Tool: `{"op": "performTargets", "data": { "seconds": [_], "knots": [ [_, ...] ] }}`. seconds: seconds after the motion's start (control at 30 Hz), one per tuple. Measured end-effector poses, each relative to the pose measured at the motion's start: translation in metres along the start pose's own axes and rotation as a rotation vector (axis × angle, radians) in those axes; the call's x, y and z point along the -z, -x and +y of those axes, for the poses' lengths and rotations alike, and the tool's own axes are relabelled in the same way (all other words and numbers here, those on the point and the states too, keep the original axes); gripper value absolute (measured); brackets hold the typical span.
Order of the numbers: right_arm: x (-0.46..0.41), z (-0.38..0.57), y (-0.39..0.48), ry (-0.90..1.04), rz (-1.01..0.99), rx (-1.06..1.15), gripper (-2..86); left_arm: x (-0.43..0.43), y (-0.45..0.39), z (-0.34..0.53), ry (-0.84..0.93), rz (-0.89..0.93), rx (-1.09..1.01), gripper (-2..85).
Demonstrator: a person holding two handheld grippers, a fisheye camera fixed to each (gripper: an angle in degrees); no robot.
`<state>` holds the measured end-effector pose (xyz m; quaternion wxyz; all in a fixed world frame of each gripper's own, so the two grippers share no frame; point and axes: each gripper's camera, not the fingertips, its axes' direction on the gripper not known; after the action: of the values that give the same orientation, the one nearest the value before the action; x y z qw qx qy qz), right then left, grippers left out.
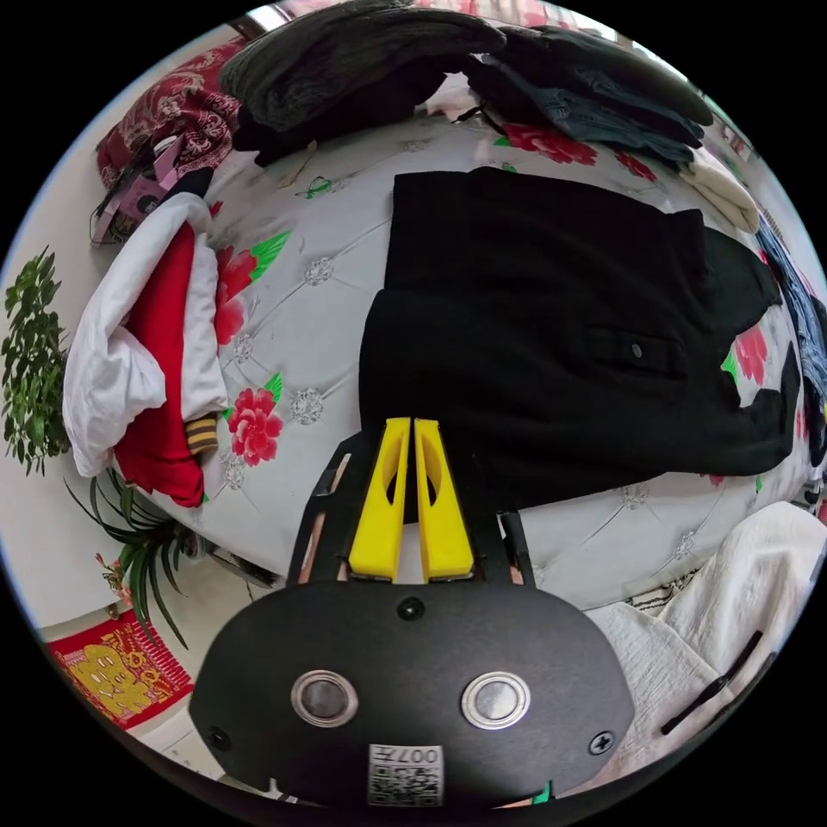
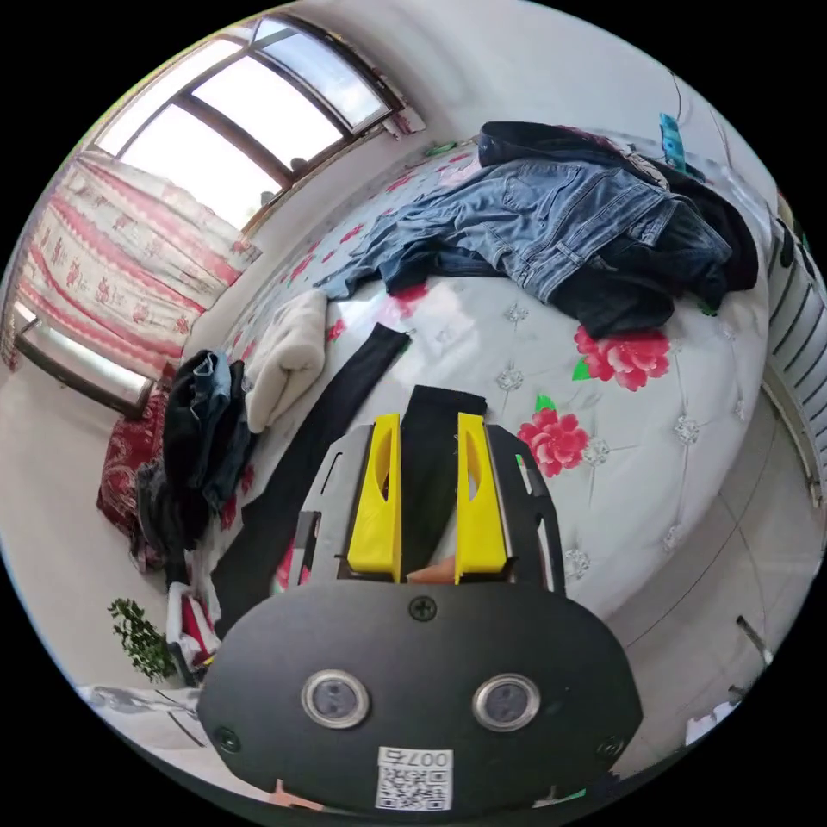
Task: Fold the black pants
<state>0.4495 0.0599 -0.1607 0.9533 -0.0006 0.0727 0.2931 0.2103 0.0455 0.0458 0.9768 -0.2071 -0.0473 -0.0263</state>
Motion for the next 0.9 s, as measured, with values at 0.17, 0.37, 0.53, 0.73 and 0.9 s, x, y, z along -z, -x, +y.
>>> {"op": "performTargets", "data": {
  "seconds": [0.17, 0.37, 0.53, 0.73, 0.9],
  "knots": [
    [-0.047, 0.001, -0.010, 0.238, 0.148, 0.158, 5.9, 0.001, -0.014, -0.005, 0.013, -0.047, -0.012, -1.0],
    [-0.108, -0.011, 0.000, 0.429, 0.137, 0.183, 5.9, 0.001, -0.034, -0.021, 0.094, -0.118, -0.049, -1.0],
    [-0.108, 0.001, 0.016, 0.362, 0.230, 0.225, 2.3, 0.002, -0.039, -0.016, 0.070, -0.120, -0.013, -1.0],
    [-0.031, 0.006, -0.019, 0.091, -0.222, -0.057, 0.0, 0.002, -0.043, -0.013, 0.059, -0.122, -0.032, -1.0],
    [0.078, 0.040, -0.038, -0.235, -0.378, -0.242, -0.1, 0.004, -0.045, -0.004, 0.041, -0.106, -0.069, -1.0]
  ]
}}
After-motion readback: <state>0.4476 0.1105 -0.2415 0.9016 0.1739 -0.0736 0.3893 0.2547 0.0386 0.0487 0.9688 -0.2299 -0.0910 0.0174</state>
